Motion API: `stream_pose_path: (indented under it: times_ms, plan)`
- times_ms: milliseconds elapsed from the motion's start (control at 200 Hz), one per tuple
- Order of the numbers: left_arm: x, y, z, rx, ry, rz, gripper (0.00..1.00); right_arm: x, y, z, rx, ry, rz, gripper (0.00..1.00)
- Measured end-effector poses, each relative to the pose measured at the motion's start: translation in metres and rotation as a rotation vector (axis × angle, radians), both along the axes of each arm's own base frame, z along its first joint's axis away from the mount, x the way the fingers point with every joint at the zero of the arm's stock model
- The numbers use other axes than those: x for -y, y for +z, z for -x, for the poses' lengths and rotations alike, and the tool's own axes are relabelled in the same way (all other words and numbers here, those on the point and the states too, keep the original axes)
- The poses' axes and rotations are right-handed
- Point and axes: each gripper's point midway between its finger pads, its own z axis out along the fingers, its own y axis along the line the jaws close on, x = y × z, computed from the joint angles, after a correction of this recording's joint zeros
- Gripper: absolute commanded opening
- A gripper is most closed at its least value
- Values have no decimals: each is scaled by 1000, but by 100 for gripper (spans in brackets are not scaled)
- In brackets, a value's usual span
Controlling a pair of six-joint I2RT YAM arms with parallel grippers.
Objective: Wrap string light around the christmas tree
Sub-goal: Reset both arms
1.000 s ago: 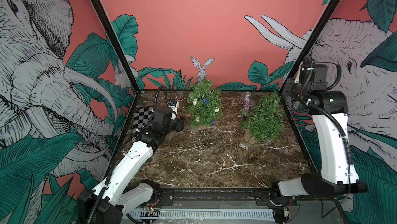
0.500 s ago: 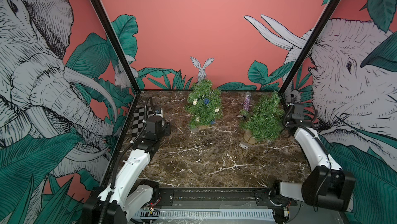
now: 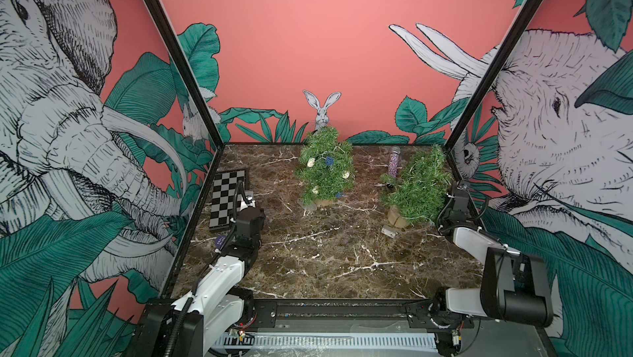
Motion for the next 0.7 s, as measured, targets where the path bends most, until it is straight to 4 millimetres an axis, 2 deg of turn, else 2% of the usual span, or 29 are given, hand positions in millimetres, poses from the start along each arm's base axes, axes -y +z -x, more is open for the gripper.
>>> stream_pose_path:
  times_ms: [100, 180, 275, 495, 545, 645, 700]
  plan:
    - [1, -15, 0, 9, -15, 7, 73, -5, 4, -3, 46, 30, 31, 60]
    - [1, -22, -3, 10, -27, 14, 73, -12, -4, -1, 73, 58, 52, 60]
    - [1, -20, -12, 42, -44, 30, 73, -22, -24, 3, 35, 99, 69, 60]
    - [13, -25, -32, 65, -125, 13, 74, -43, -15, -10, 91, 196, 134, 64]
    - [16, -26, -38, 67, -137, 6, 74, -49, -17, -13, 104, 220, 146, 70]
    - [18, -27, -49, 71, -150, -1, 74, -56, -29, -12, 99, 248, 158, 72]
    - [19, -24, -53, 79, -156, -3, 75, -58, -28, -10, 108, 254, 166, 74]
